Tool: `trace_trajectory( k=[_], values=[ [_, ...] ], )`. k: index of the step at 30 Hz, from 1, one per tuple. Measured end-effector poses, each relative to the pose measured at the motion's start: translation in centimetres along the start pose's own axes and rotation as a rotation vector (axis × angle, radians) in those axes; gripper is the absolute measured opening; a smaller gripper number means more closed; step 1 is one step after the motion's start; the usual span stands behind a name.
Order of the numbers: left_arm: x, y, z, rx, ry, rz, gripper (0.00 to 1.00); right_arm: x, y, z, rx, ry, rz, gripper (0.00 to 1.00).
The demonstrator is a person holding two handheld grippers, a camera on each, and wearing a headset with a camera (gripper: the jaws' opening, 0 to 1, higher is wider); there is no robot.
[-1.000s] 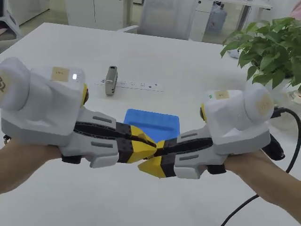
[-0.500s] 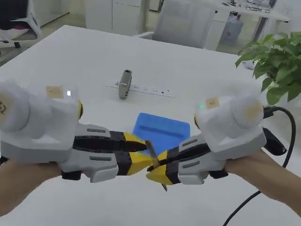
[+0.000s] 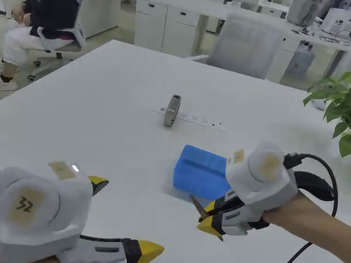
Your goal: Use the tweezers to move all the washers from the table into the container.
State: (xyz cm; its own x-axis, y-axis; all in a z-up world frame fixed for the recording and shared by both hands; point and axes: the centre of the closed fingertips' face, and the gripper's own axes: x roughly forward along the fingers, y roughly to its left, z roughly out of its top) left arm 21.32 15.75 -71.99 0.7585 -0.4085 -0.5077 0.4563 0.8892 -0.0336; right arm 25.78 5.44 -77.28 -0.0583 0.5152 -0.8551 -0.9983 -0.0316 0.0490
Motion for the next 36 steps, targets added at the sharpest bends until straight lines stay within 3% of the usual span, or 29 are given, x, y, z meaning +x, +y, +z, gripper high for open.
trace_trajectory(
  k=[4,8,11,14,19,23,26,28,31,36],
  values=[
    [-0.5,1.1,-1.3,-0.010,0.024,0.104,0.99,0.6,-0.8,-0.7,-0.019,0.054,-0.021,0.02],
    [-0.8,1.8,-2.1,-0.035,0.016,0.171,0.99,1.5,-1.0,-1.0,-0.013,0.084,0.003,0.03],
    [-1.0,3.3,-3.4,-0.019,0.032,0.279,0.99,2.3,-1.0,-1.8,-0.015,0.128,0.010,0.03],
    [-1.0,4.1,-3.7,-0.036,-0.003,0.342,0.99,3.1,-0.9,-2.9,-0.017,0.185,0.019,0.03],
    [-1.4,5.2,-2.9,-0.044,-0.068,0.420,0.99,4.4,-1.5,-4.0,-0.036,0.245,0.026,0.03],
    [-0.8,5.4,-3.0,-0.030,-0.099,0.439,0.99,5.2,-2.0,-4.6,-0.031,0.276,0.026,0.03],
    [-0.8,5.6,-2.9,0.031,-0.096,0.467,0.99,5.5,-2.2,-4.8,-0.019,0.280,0.023,0.03],
    [0.0,4.8,-3.4,0.052,-0.073,0.421,0.99,5.8,-2.3,-5.2,-0.020,0.296,0.024,0.04],
    [0.7,4.4,-4.1,0.119,-0.025,0.410,0.99,6.3,-2.5,-5.6,-0.028,0.312,0.023,0.04],
    [0.7,4.6,-3.8,0.053,-0.059,0.391,0.99,6.9,-2.5,-6.0,-0.020,0.309,0.024,0.03]
  ],
)
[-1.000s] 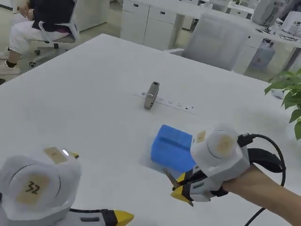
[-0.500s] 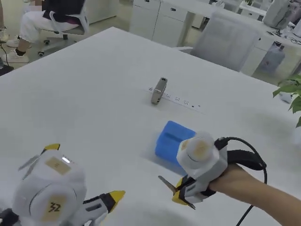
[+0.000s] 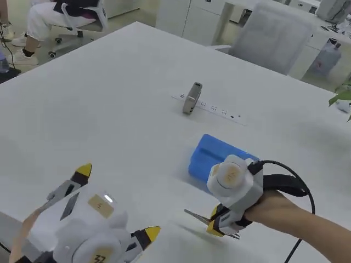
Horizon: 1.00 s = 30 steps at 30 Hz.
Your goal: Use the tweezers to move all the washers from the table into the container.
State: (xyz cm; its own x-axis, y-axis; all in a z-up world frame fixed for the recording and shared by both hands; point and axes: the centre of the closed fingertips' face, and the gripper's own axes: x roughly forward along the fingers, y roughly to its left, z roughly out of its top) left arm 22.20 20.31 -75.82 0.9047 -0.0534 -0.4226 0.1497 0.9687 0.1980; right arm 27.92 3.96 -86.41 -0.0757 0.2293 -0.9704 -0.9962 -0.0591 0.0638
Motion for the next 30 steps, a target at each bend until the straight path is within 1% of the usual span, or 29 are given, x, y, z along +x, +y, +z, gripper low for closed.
trace_trajectory(
  k=[3,5,6,8,9,10,11,13,16,17,19,22,23,25,26,27,28,29,30],
  values=[
    [0.1,-0.1,-0.2,0.007,0.013,0.004,0.99,0.3,-0.1,-0.1,-0.003,0.001,-0.005,0.03],
    [0.1,0.1,-0.4,0.012,0.019,0.013,0.99,0.4,-0.2,-0.2,-0.005,0.001,-0.004,0.04],
    [0.0,0.4,-0.3,0.009,0.014,0.027,0.99,0.5,-0.2,-0.2,-0.003,0.005,0.001,0.04],
    [-0.1,0.6,0.0,-0.010,-0.001,0.037,0.99,0.6,-0.4,-0.2,-0.007,0.006,0.001,0.04],
    [-0.2,0.6,0.1,-0.019,-0.006,0.034,0.99,0.6,-0.5,0.0,0.014,-0.002,0.006,0.04],
    [-0.1,0.6,0.0,-0.024,-0.002,0.033,0.99,0.5,-0.7,0.0,0.018,-0.005,0.004,0.04],
    [-0.1,0.5,-0.1,-0.022,0.003,0.032,0.99,0.5,-0.6,0.0,0.015,-0.007,0.004,0.04],
    [0.0,0.4,-0.5,-0.010,0.028,0.029,0.99,0.5,-0.4,-0.1,0.001,-0.014,-0.006,0.04],
    [0.0,0.3,-0.5,-0.015,0.025,0.023,0.99,0.5,-0.2,-0.1,-0.025,-0.031,-0.040,0.05],
    [0.0,0.3,-0.5,-0.015,0.027,0.024,0.99,0.5,-0.1,-0.2,-0.033,-0.036,-0.043,0.06],
    [0.0,0.2,-0.6,-0.009,0.036,0.022,0.99,0.4,0.2,-0.1,-0.029,-0.040,-0.033,0.09],
    [0.1,0.1,-0.7,-0.011,0.036,0.018,0.99,0.5,0.4,0.0,-0.014,-0.036,-0.024,0.14],
    [0.1,0.1,-0.7,-0.012,0.037,0.017,0.99,0.5,0.4,0.0,-0.038,-0.022,-0.027,0.14],
    [0.1,0.1,-0.7,-0.012,0.040,0.014,0.99,0.5,0.5,-0.1,-0.065,-0.020,-0.022,0.15],
    [0.1,0.0,-0.7,-0.013,0.040,0.011,0.99,0.5,0.4,-0.1,-0.062,-0.026,-0.026,0.14],
    [0.1,0.0,-0.7,-0.014,0.039,0.009,0.99,0.5,0.1,-0.1,-0.042,-0.045,-0.041,0.14],
    [0.1,0.0,-0.7,-0.015,0.038,0.009,0.99,0.5,0.1,-0.2,-0.041,-0.052,-0.040,0.13],
    [0.1,0.0,-0.7,-0.016,0.039,0.009,0.99,0.5,0.1,-0.1,-0.024,-0.067,-0.046,0.13],
    [0.1,0.0,-0.7,-0.019,0.037,0.007,0.99,0.4,0.3,-0.2,-0.037,-0.069,-0.041,0.13]
  ],
)
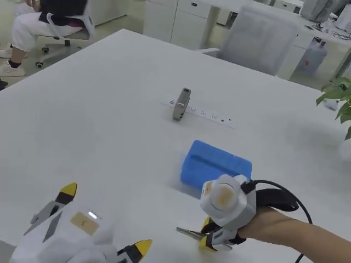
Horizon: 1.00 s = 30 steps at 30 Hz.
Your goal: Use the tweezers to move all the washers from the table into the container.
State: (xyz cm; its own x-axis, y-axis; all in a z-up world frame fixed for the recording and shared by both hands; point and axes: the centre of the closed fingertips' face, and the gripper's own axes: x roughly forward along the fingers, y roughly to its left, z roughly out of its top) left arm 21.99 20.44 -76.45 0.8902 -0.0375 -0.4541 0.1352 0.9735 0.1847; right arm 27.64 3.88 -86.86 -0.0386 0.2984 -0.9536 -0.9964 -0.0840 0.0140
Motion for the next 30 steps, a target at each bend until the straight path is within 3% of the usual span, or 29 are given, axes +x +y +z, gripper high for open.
trace_trajectory(
  k=[7,8,12,13,14,15,17,20,23,26,28,30],
  values=[
    [0.0,-0.1,-0.1,0.007,0.006,-0.004,0.99,-0.1,0.2,0.2,0.043,-0.004,-0.038,0.13],
    [0.0,-0.1,-0.1,0.009,0.005,-0.004,0.99,-0.1,0.1,0.2,0.081,-0.003,-0.048,0.14],
    [0.1,0.0,-0.2,0.013,0.015,-0.003,0.99,-0.1,0.1,0.1,0.131,-0.001,-0.053,0.28],
    [0.1,0.0,-0.2,0.016,0.015,-0.001,0.99,-0.4,-0.9,-0.1,0.151,0.006,-0.105,0.33],
    [0.1,0.0,-0.2,0.020,0.013,0.002,0.99,-0.3,-0.5,-0.3,0.155,0.016,-0.078,0.37],
    [0.0,0.1,-0.2,0.021,0.012,0.003,0.99,-0.4,-0.2,-0.3,0.203,-0.006,-0.060,0.37],
    [0.0,0.2,-0.1,0.020,0.012,0.009,0.99,-0.9,-0.7,-0.3,0.254,-0.061,-0.096,0.39],
    [0.0,0.2,-0.2,0.017,0.017,0.011,0.99,-1.7,-1.1,-0.4,0.362,-0.149,-0.131,0.51],
    [0.0,0.2,-0.2,0.020,0.017,0.008,0.99,-4.1,-2.0,-0.1,0.471,-0.336,-0.235,0.62],
    [0.0,0.2,-0.1,0.015,0.015,0.008,0.99,-7.0,-2.1,-0.1,0.533,-0.496,-0.327,0.70],
    [0.0,0.1,-0.1,0.011,0.014,0.003,0.99,-9.0,-1.6,0.0,0.577,-0.584,-0.396,0.79],
    [0.0,0.1,0.0,0.006,0.015,-0.004,0.99,-10.4,-1.1,-0.5,0.603,-0.630,-0.441,0.84]
  ],
)
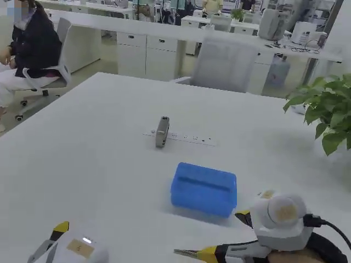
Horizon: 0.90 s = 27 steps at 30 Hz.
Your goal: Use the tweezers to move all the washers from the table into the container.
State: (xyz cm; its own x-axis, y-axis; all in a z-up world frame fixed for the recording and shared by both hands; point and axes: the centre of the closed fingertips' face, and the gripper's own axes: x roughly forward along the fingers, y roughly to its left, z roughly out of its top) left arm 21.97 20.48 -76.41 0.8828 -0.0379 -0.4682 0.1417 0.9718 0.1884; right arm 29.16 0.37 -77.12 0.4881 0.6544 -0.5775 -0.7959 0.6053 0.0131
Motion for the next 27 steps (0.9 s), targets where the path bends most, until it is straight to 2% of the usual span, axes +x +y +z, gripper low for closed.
trace_trajectory(
  k=[3,5,6,7,8,11,18,22,27],
  values=[
    [-0.3,0.2,0.4,-0.031,-0.007,-0.009,0.99,-1.7,0.8,0.6,0.024,-0.060,-0.028,0.92],
    [-0.4,0.3,0.7,-0.066,-0.011,-0.018,0.99,-2.3,0.4,-0.1,0.036,-0.088,-0.055,0.98],
    [-0.5,0.5,0.7,-0.079,-0.004,-0.021,0.99,-3.1,0.3,0.4,0.060,-0.118,-0.084,0.99],
    [-0.5,0.6,0.8,-0.084,-0.003,-0.021,0.99,-3.6,0.2,0.3,0.067,-0.126,-0.102,0.99],
    [-0.6,0.8,1.0,-0.085,-0.003,-0.021,0.99,-4.0,0.5,0.3,0.077,-0.130,-0.100,0.99],
    [-0.8,1.1,1.6,-0.084,-0.008,-0.015,0.99,-5.5,0.4,0.4,0.147,-0.202,-0.147,0.99],
    [-0.6,1.4,2.4,-0.041,-0.012,-0.021,0.99,-5.9,-0.4,-1.7,0.155,-0.184,-0.194,0.99],
    [-0.4,1.5,2.7,-0.036,-0.016,-0.021,0.99,-6.1,-0.4,-2.1,0.175,-0.185,-0.206,0.99],
    [-0.2,0.9,2.7,-0.032,-0.016,-0.042,0.99,-6.0,-0.3,-1.9,0.165,-0.184,-0.202,0.99]
  ],
)
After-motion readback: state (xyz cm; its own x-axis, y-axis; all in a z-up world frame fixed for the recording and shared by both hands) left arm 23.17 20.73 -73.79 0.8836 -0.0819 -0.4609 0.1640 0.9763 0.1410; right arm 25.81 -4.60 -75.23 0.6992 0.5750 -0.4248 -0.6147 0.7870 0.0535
